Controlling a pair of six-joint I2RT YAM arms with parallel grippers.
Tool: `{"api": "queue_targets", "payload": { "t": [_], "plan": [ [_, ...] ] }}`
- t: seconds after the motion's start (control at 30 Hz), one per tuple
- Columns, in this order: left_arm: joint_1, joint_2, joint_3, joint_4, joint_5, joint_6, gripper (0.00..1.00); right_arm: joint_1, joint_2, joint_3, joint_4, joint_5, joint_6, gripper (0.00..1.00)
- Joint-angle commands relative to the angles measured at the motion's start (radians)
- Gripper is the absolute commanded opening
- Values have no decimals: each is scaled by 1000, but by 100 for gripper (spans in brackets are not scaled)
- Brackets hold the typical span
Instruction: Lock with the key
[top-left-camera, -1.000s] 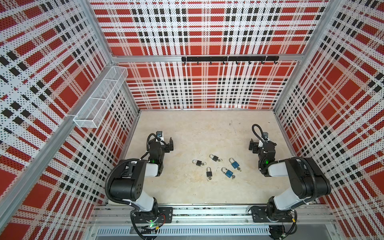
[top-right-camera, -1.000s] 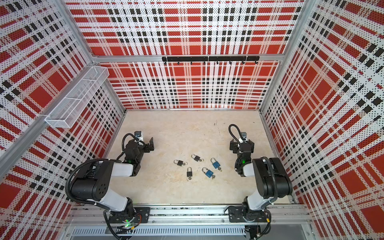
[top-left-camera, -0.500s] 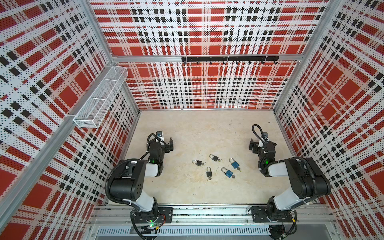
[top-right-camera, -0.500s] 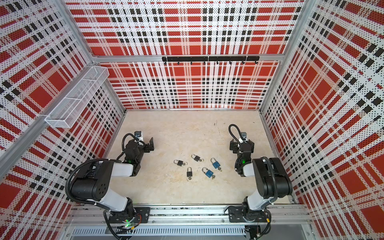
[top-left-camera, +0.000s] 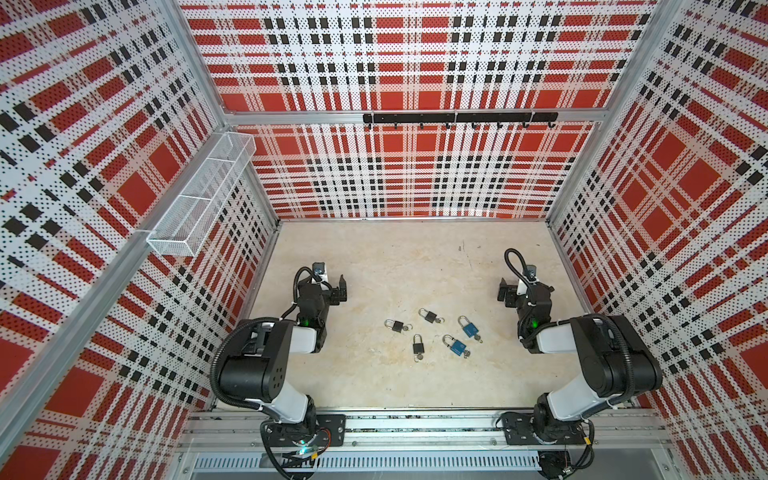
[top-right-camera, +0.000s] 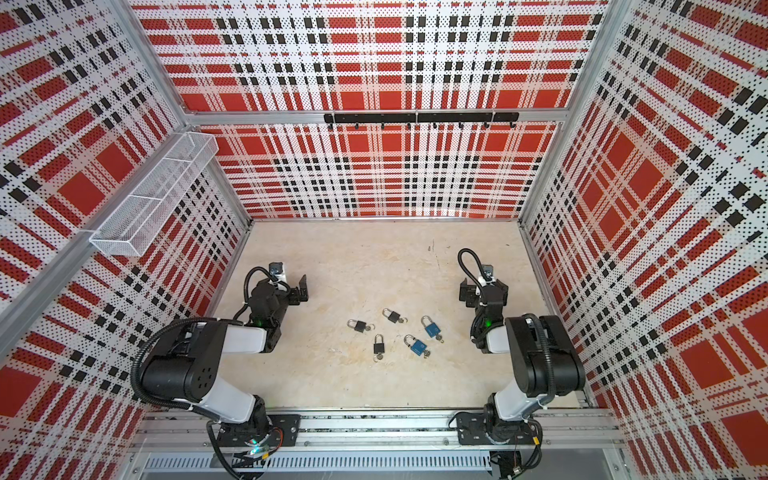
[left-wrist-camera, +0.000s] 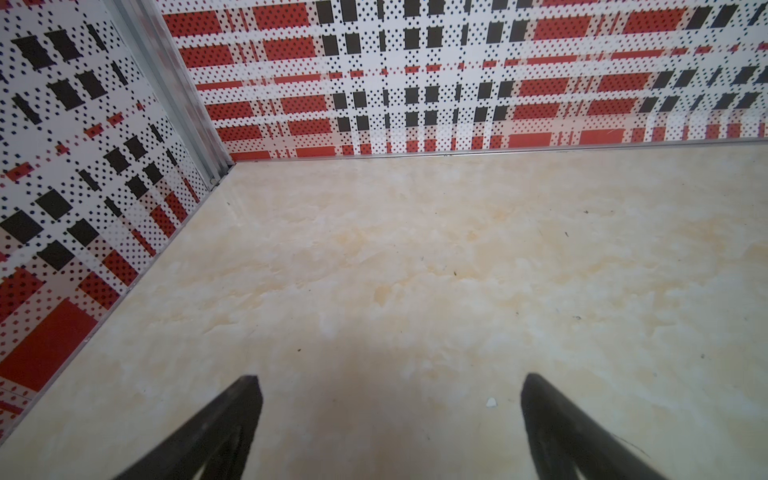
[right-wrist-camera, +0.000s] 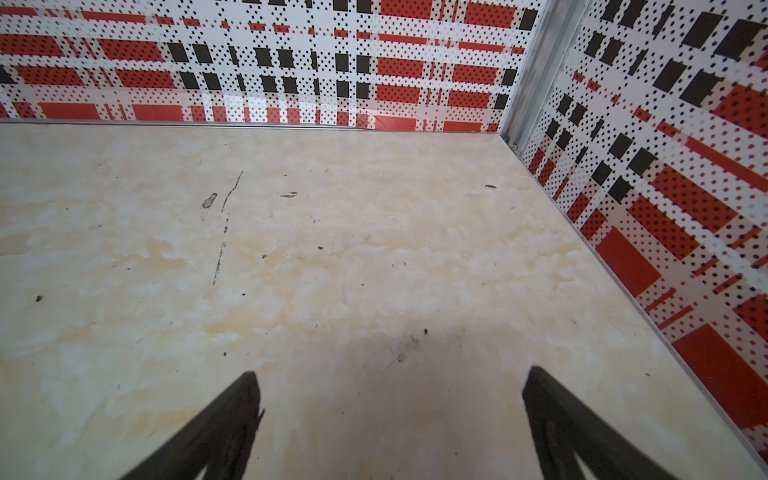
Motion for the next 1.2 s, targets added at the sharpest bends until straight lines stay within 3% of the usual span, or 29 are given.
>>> {"api": "queue_targets", "payload": {
  "t": [0.0,0.1,0.17,0.3,0.47,0.67,0.8,1.0,1.17],
  "plan": [
    [-4,-5,2,19,-25,-10,94,-4,-3,16,32,-16,1,98],
    [-49,-114,22,-102,-277,-34,84,-4,-46,23,-13,-17,-7,91],
    [-64,-220,62,-257,-385,-57,80,15,-131,74,-169,15,-20,88],
    [-83,-329,181,-498,-316,-121,75,77,-265,189,-457,110,0,82],
    [-196,-345,313,-705,-308,-225,73,245,-329,306,-773,204,2,72],
    [-312,-339,377,-850,-229,-375,72,355,-378,338,-1050,61,161,65],
    [-367,-354,386,-916,-168,-382,65,429,-410,316,-1169,40,201,65],
    [-392,-394,349,-927,-137,-411,61,436,-398,269,-1202,-80,266,65],
    [-396,-424,333,-927,-140,-421,60,436,-302,317,-1270,-130,303,64]
  ]
}}
